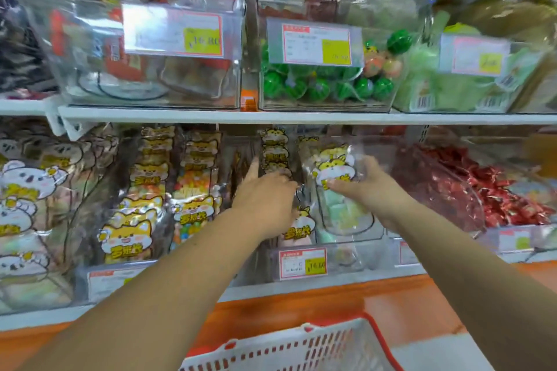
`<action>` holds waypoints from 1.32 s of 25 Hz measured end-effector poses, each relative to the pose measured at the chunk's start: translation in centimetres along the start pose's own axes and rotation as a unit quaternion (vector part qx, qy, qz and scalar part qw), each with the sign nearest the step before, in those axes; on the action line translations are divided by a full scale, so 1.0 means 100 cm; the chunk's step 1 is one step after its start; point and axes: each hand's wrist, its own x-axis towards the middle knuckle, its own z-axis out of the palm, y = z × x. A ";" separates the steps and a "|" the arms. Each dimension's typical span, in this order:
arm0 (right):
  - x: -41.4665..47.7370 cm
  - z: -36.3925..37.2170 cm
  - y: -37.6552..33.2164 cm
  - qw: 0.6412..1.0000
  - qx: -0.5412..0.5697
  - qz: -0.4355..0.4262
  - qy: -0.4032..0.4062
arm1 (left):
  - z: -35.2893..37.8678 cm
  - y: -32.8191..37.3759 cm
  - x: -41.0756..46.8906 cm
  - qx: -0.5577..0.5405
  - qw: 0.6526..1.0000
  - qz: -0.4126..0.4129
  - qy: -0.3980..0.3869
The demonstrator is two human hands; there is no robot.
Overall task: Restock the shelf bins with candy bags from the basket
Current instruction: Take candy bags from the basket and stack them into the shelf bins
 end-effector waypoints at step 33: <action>-0.077 -0.010 0.015 0.883 -0.401 -0.214 0.116 | 0.005 0.049 -0.031 -0.409 0.900 -0.031 0.145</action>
